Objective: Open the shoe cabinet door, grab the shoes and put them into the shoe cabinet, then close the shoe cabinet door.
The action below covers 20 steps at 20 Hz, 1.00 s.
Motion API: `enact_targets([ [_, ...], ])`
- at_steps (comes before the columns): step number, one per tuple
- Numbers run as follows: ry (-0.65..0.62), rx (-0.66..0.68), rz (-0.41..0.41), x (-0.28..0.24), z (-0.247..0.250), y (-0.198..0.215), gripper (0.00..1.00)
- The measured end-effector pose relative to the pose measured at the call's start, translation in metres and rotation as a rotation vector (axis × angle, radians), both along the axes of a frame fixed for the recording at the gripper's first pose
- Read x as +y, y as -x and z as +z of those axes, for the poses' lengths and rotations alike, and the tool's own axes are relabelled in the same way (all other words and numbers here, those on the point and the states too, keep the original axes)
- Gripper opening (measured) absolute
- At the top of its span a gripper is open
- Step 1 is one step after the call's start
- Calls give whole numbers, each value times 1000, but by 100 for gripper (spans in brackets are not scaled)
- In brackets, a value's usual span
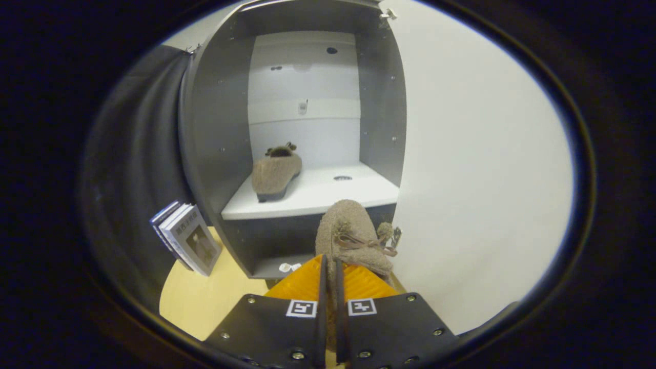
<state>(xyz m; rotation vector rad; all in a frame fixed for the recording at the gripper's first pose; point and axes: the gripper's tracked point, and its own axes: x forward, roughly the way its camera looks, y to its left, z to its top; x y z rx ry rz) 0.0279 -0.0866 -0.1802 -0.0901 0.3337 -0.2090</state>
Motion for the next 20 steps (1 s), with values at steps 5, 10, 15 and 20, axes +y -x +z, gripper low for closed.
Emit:
enact_targets([
  [5,47,-84,26,1,45,-46,8],
  [10,82,-146,50,2,79,-113,8],
  [15,95,-167,61,-4,93,-185,8],
  [20,88,-147,63,-18,84,-250,8],
])
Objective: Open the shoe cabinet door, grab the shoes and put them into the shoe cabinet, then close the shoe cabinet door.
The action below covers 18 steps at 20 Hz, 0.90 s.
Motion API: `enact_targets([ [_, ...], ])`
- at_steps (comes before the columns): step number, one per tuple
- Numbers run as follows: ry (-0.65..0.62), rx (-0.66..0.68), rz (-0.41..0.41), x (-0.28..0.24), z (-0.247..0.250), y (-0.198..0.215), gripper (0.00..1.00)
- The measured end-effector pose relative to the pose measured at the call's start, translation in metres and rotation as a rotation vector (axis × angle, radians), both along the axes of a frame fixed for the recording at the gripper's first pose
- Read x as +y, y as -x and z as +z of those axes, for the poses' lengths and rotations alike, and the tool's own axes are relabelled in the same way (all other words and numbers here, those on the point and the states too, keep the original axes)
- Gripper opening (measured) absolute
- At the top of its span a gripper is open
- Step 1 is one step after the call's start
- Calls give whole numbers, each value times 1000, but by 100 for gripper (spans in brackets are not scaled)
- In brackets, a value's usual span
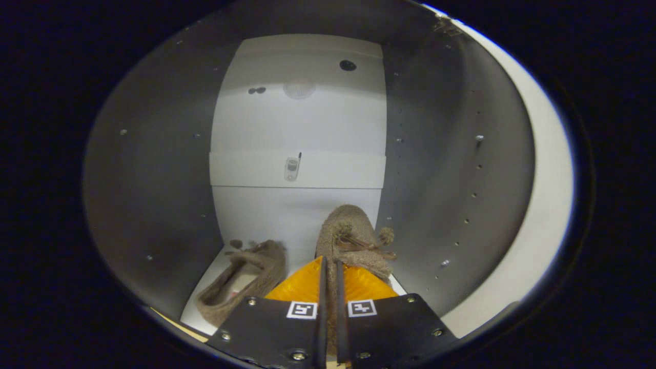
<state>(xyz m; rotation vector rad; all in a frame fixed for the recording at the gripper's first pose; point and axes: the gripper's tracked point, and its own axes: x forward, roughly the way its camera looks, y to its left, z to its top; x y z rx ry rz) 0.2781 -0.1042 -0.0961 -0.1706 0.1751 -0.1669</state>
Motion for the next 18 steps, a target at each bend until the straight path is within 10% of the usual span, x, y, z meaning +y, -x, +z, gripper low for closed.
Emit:
enact_targets([
  [18,-81,102,-30,-13,-41,-50,19],
])
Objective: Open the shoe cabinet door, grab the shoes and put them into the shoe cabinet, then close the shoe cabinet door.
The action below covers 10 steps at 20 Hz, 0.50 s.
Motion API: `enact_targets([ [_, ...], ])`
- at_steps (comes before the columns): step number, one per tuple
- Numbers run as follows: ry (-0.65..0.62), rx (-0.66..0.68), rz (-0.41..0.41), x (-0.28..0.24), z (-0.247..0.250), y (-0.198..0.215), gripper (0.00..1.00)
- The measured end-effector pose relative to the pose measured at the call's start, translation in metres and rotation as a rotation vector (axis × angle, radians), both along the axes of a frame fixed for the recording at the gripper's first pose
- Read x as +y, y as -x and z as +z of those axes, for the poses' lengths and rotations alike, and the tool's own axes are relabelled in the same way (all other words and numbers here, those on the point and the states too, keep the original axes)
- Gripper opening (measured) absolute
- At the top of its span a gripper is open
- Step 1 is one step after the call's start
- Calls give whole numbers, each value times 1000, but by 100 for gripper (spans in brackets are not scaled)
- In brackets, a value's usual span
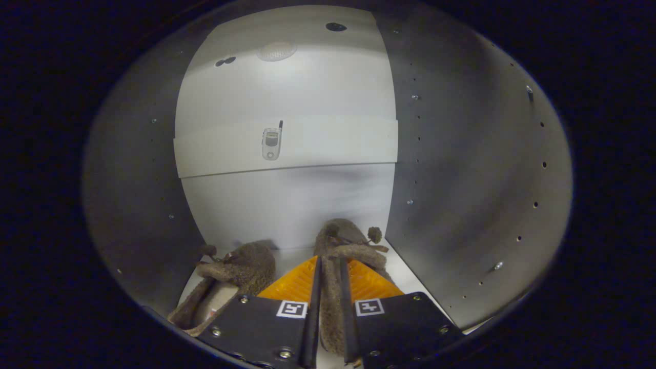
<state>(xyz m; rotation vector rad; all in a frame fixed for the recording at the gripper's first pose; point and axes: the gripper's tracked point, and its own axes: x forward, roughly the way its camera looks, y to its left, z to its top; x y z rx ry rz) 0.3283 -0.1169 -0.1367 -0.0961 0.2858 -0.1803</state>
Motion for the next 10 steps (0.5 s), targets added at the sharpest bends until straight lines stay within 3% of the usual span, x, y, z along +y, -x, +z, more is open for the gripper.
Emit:
enact_targets([
  [3,0,11,4,4,0,9,22],
  [4,0,8,2,5,2,12,33],
  [10,10,-45,8,17,27,54,34],
])
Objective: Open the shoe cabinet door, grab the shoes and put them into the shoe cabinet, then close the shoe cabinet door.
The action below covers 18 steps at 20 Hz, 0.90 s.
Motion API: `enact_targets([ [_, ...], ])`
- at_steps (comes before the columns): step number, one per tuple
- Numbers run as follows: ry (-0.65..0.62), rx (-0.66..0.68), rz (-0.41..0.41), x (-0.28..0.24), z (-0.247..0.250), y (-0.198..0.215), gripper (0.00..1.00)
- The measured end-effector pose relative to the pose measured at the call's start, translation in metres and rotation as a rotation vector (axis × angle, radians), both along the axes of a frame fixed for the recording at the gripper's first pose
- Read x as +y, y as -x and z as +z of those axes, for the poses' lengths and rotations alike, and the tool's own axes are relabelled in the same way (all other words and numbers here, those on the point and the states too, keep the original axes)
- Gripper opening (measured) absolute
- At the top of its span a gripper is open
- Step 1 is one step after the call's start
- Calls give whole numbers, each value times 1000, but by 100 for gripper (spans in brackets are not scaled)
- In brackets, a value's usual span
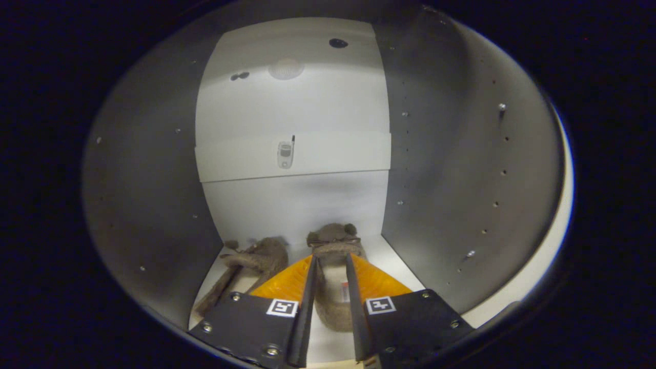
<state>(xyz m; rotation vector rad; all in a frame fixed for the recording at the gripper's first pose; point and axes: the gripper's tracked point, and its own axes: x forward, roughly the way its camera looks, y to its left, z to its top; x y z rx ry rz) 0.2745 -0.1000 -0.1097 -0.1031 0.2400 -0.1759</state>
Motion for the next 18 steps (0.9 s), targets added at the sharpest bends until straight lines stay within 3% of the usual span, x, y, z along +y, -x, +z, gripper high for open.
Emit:
enact_targets([
  [8,51,-134,1,22,53,98,34],
  [18,53,-256,36,12,103,262,34],
])
